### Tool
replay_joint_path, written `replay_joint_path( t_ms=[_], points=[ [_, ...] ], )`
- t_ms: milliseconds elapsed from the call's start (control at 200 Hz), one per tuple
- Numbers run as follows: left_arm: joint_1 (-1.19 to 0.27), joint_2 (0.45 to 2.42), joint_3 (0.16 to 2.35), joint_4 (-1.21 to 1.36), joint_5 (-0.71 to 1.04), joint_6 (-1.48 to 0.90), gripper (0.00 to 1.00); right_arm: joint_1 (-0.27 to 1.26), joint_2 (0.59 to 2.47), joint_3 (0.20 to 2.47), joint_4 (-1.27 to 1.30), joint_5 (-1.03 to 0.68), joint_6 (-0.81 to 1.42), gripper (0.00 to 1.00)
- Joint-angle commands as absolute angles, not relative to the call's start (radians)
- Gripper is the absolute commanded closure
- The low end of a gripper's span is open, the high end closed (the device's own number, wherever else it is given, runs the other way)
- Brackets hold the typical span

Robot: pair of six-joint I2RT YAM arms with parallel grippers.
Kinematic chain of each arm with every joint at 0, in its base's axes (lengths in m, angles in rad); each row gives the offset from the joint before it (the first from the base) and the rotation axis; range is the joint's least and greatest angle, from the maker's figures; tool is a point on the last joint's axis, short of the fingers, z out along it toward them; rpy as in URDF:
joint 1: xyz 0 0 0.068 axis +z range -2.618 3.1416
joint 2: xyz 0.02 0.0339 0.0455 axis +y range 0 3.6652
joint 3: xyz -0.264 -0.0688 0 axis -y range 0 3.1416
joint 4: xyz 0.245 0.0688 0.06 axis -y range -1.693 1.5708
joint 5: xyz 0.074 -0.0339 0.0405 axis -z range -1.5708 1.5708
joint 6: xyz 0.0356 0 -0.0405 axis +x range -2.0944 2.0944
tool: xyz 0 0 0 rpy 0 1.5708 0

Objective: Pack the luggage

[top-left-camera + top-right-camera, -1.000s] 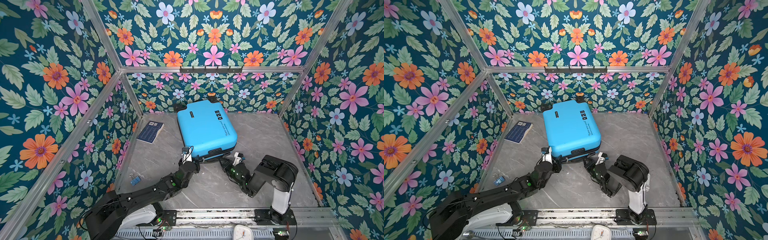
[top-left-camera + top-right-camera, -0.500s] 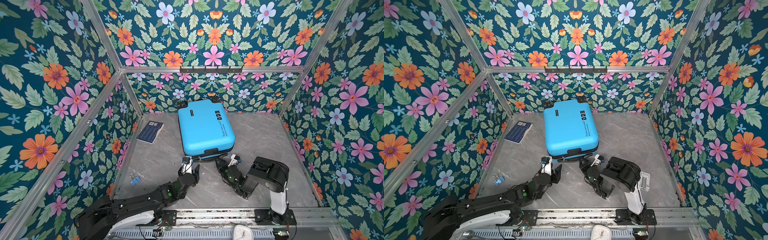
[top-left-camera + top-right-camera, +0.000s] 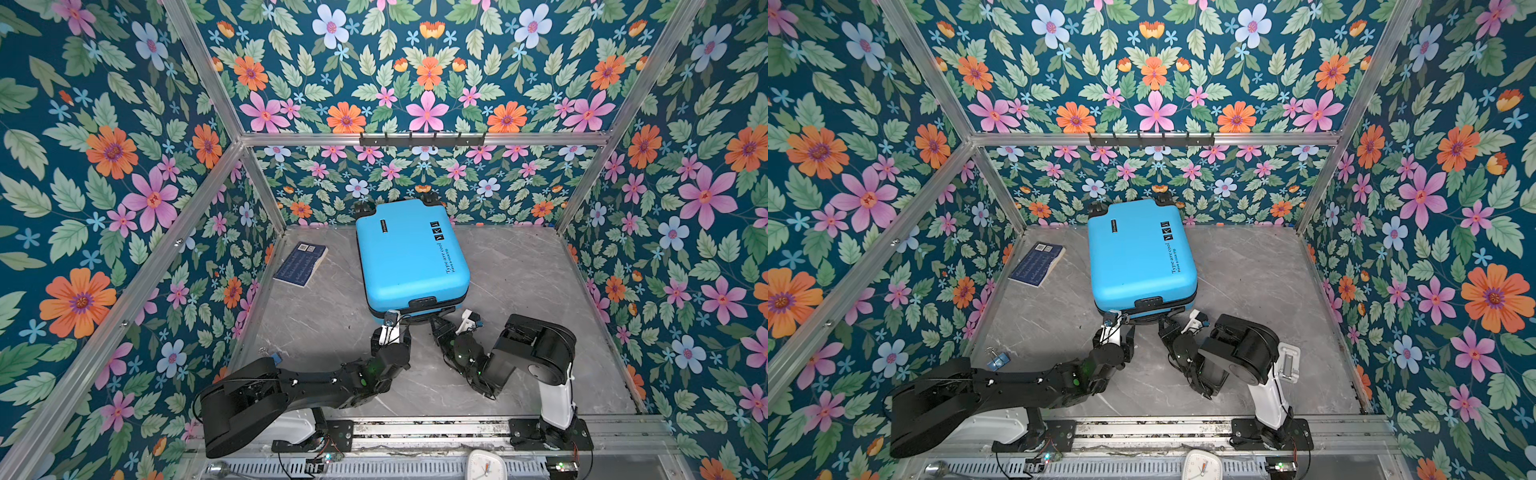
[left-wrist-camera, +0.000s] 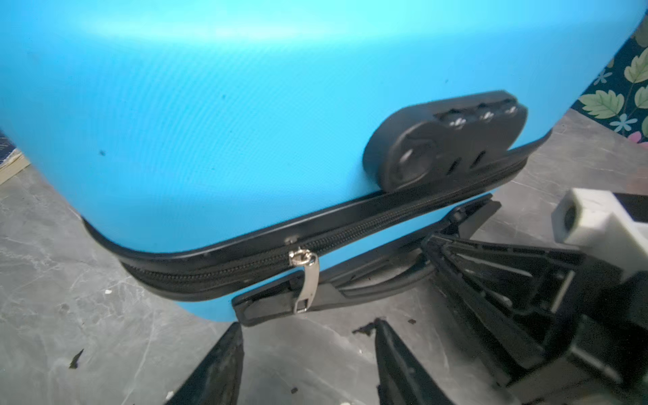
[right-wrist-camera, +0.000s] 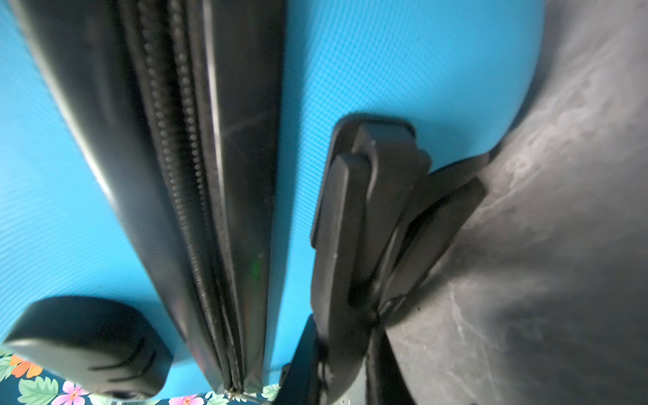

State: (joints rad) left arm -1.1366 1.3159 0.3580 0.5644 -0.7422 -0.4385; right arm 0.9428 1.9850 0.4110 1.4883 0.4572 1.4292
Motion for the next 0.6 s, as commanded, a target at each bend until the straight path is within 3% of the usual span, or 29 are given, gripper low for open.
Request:
replay_joint_path(
  t_ms=[0, 330, 595],
  points=[
    [-1.134, 1.346, 0.381, 0.598, -0.781, -0.442, 0.40, 0.956, 1.996, 0.411, 1.424, 0.394, 1.332, 1.00],
    [-1.107, 1.430, 0.416, 0.552, -0.827, -0.517, 0.43, 0.964, 1.994, 0.410, 1.424, 0.390, 1.332, 1.00],
    [-1.060, 1.441, 0.391, 0.643, -0.783, -0.475, 0.60, 0.980, 1.999, 0.414, 1.424, 0.394, 1.332, 1.00]
  ],
)
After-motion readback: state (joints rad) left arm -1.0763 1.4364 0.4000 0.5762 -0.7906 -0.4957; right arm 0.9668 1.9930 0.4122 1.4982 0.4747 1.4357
